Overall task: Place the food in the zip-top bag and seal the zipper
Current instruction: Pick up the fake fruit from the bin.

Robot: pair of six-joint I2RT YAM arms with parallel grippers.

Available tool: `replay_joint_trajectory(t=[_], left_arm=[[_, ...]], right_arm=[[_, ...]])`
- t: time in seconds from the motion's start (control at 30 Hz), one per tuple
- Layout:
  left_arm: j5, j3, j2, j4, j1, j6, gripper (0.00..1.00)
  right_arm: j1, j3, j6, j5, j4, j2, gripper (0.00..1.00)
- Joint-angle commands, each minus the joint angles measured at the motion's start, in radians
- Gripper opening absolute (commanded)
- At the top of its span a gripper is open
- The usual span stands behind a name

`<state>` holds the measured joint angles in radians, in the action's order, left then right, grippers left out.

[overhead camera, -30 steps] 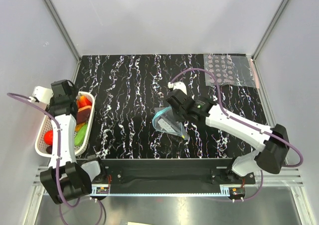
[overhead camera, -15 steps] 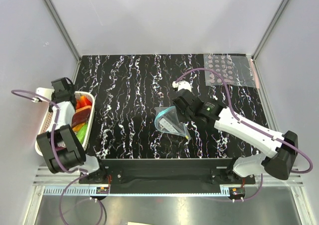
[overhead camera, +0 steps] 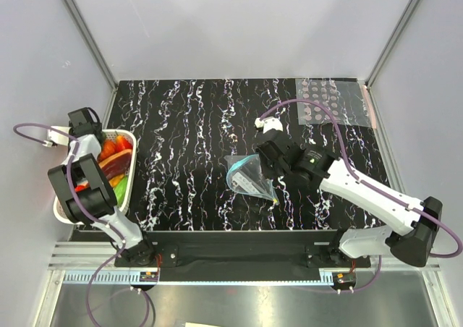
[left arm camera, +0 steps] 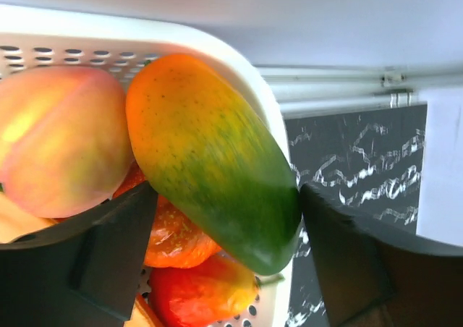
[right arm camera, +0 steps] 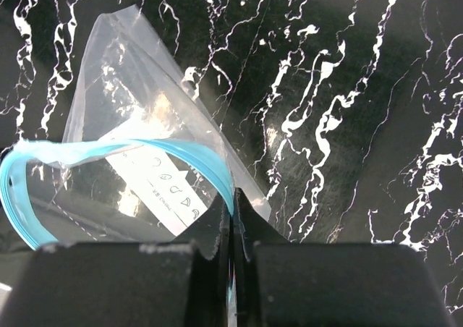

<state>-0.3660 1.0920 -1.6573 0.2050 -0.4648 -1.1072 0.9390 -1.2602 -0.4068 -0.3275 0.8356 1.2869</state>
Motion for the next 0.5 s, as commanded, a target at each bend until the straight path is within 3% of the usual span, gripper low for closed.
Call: replay_joint_trajectory(t=[0.0, 0.3, 0.47], left_arm=[[0.006, 0.046, -0.038, -0.016, -0.014, -0.037, 0.69], [0.062, -0.032, 0.06, -0.044, -0.012, -0.065, 0.38], [0.099, -0.078, 0.154, -0.044, -0.002, -0.074, 0.39]], right_arm=[[-0.006, -0.005, -0.006, 0.036, 0.016, -0.043, 0.0], [-0.006, 0.018, -0.036, 0.065, -0.001, -0.096, 0.0], [-0.008, 0.021, -0.04, 0.045, 0.025, -0.101, 0.0]])
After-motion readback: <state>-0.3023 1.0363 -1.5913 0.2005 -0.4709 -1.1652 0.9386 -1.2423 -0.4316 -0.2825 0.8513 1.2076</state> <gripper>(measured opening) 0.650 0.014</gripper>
